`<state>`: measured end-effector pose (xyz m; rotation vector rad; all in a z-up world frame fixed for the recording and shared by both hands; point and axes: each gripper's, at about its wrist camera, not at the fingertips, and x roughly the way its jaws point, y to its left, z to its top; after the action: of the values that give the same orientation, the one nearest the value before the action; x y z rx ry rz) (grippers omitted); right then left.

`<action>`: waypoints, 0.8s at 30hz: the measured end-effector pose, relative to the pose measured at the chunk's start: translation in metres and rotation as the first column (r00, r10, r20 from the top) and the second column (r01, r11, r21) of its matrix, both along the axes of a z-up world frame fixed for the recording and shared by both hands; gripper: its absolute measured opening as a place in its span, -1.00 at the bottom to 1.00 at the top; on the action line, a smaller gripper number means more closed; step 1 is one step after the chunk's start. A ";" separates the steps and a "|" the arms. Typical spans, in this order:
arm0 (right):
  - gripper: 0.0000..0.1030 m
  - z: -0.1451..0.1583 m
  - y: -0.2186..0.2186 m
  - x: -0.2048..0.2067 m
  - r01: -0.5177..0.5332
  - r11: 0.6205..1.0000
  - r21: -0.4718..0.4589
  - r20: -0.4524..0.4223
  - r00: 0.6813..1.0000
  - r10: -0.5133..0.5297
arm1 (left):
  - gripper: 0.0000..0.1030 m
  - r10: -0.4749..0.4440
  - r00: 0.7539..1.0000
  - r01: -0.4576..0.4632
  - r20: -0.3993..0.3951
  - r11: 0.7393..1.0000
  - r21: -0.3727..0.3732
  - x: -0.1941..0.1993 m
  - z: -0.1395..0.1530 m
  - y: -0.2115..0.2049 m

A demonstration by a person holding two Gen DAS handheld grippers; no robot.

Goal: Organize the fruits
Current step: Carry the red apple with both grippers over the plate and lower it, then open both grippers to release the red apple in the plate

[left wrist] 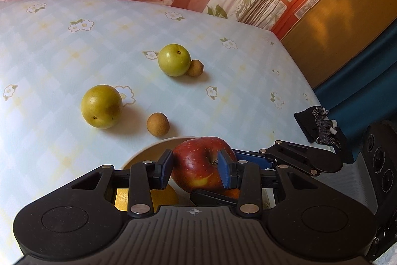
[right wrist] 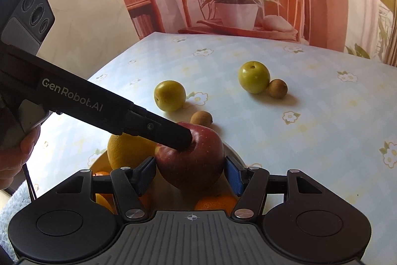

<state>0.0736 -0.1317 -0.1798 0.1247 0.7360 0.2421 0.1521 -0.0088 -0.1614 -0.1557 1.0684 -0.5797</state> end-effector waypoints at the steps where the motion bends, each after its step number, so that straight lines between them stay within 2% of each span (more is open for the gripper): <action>1: 0.10 0.000 -0.001 0.000 0.001 1.000 0.004 0.001 1.000 -0.001 | -0.21 -0.001 1.000 0.001 0.002 1.000 0.001 0.000 0.000 -0.001; 10: 0.11 0.000 -0.002 -0.002 0.001 1.000 0.006 0.001 1.000 -0.001 | -0.19 -0.023 0.999 0.022 0.028 1.000 0.018 -0.002 0.000 -0.006; 17: 0.11 0.001 -0.003 -0.006 0.004 1.000 -0.008 -0.002 1.000 -0.004 | -0.17 0.001 1.000 -0.002 0.025 1.000 0.010 0.000 0.000 -0.002; 24: 0.11 0.009 -0.011 -0.014 0.017 1.000 -0.006 0.025 1.000 -0.016 | -0.12 0.066 0.997 -0.063 0.046 0.995 -0.072 0.005 0.013 0.016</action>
<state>0.0591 -0.1427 -0.1712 0.1215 0.7101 0.2253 0.1573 0.0070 -0.1488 -0.2361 0.9934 -0.5608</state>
